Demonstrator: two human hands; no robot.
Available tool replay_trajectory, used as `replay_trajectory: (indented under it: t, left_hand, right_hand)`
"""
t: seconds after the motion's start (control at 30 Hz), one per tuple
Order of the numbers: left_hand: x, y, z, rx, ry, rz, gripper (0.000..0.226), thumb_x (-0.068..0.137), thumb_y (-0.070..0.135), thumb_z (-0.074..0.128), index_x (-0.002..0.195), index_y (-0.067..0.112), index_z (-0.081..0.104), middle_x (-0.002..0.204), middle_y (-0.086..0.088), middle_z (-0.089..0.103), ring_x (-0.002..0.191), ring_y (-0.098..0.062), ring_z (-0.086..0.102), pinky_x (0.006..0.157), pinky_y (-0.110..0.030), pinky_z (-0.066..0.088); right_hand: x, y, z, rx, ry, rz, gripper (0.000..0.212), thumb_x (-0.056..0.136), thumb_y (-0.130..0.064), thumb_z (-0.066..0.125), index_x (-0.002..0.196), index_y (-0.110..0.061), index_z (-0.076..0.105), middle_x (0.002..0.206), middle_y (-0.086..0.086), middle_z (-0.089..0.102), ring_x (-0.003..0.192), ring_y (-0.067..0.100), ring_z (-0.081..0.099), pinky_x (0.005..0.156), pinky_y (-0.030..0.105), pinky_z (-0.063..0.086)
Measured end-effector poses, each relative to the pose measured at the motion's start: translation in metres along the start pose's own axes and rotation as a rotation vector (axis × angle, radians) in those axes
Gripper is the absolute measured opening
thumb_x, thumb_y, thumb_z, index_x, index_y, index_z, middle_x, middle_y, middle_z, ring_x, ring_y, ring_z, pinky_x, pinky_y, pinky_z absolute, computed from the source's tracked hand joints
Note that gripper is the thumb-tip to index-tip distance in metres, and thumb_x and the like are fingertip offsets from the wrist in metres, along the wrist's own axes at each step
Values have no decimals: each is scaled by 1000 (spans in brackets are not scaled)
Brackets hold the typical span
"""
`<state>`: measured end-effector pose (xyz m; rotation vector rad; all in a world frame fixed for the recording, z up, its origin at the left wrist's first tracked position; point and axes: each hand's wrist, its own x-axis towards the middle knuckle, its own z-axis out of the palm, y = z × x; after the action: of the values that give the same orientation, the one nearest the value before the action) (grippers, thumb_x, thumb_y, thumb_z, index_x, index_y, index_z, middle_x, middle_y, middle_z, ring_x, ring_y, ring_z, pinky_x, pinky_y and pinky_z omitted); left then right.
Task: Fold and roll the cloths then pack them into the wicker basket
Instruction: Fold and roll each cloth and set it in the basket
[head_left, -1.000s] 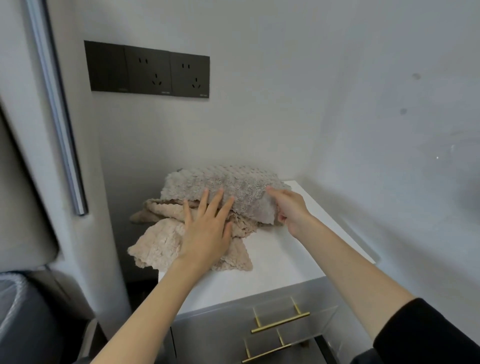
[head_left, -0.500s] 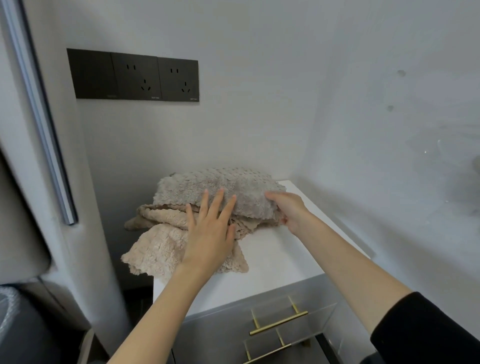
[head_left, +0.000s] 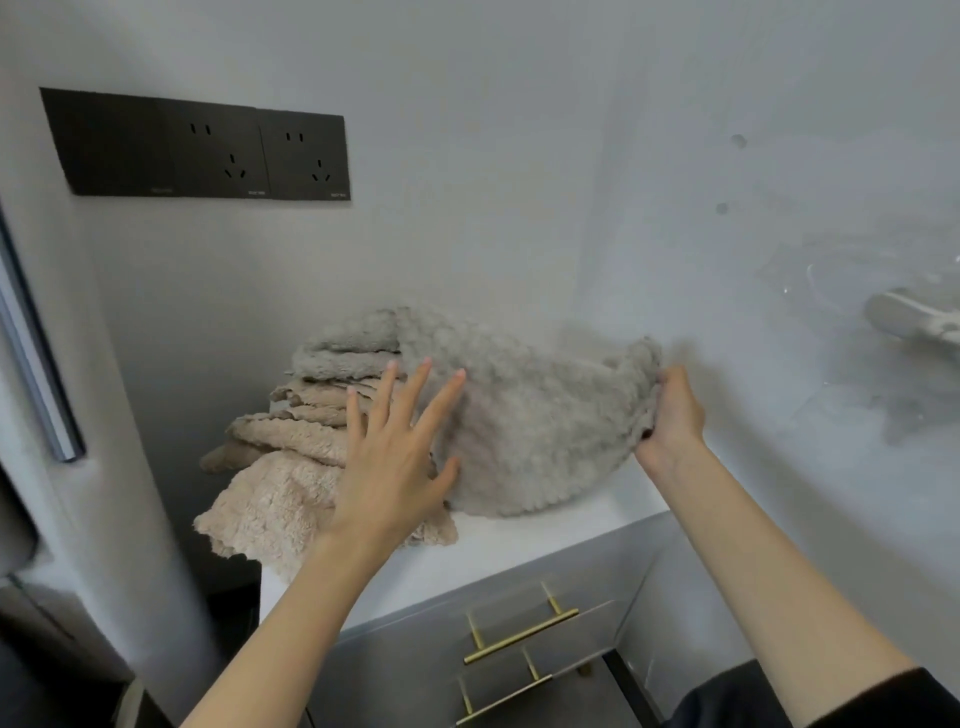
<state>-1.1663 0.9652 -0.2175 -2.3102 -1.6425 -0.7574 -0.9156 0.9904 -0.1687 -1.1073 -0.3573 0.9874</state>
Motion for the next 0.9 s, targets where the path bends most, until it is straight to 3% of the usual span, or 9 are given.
replay_trajectory:
  t: [0.1, 0.2, 0.33, 0.43, 0.57, 0.67, 0.77, 0.83, 0.9]
  left_hand:
    - [-3, 7, 7, -15, -44, 33, 75, 90, 45, 49, 150, 42, 4, 158, 6, 16, 148, -20, 4, 117, -49, -2]
    - [-6, 14, 14, -56, -53, 63, 62, 92, 40, 50, 149, 33, 26, 152, 3, 30, 143, -19, 21, 117, -44, 16]
    - [-2, 30, 19, -226, 1, -51, 48, 92, 37, 54, 137, 22, 45, 130, 0, 50, 119, -17, 47, 90, -31, 45]
    - [1, 37, 24, -245, -55, -203, 55, 89, 46, 55, 131, 15, 40, 125, -4, 46, 112, -18, 44, 83, -27, 42]
    - [2, 42, 27, -101, -349, -305, 99, 70, 79, 49, 142, 15, 23, 137, -12, 30, 128, -29, 28, 102, -41, 34]
    - [4, 44, 32, -23, -443, -299, 110, 64, 85, 46, 146, 17, 17, 145, -14, 24, 134, -33, 20, 108, -44, 25]
    - [8, 42, 40, -10, -505, -287, 110, 63, 86, 46, 145, 17, 22, 145, -13, 33, 134, -35, 23, 108, -45, 24]
    - [10, 39, 44, -15, -555, -301, 105, 64, 85, 50, 142, 17, 30, 142, -12, 41, 135, -36, 26, 109, -47, 25]
    - [12, 37, 46, -46, -553, -285, 80, 67, 79, 57, 121, 20, 49, 118, -5, 58, 126, -33, 41, 104, -46, 33]
  right_hand:
    - [15, 13, -37, -317, 90, -34, 22, 88, -14, 48, 69, -16, 37, 66, 3, 39, 58, 17, 37, 54, 30, 30]
    - [25, 22, -63, -608, 82, -139, 27, 88, -15, 51, 68, -17, 32, 64, 1, 34, 56, 16, 31, 53, 30, 26]
    - [32, 32, -84, -873, -26, -187, 20, 85, -31, 57, 85, -19, 42, 78, -3, 46, 69, 15, 44, 62, 32, 33]
    - [35, 35, -92, -1134, -92, -261, 36, 84, -56, 56, 100, -24, 58, 95, -7, 61, 90, 16, 57, 72, 32, 42]
    - [33, 33, -91, -1405, -130, -440, 53, 75, -73, 50, 103, -32, 67, 95, -12, 69, 90, 14, 62, 69, 30, 51]
    - [32, 32, -88, -1524, -119, -568, 68, 69, -79, 53, 112, -29, 67, 97, -8, 71, 91, 16, 64, 65, 27, 50]
    - [36, 34, -88, -1635, -186, -505, 55, 73, -73, 57, 99, -26, 65, 88, -5, 69, 86, 19, 63, 63, 28, 46]
    - [42, 34, -89, -1641, -212, -449, 36, 82, -53, 60, 86, -18, 58, 80, -2, 64, 80, 22, 61, 60, 29, 44]
    - [47, 33, -90, -1564, -277, -391, 17, 86, -31, 57, 80, -15, 54, 74, 0, 61, 71, 20, 57, 58, 29, 42]
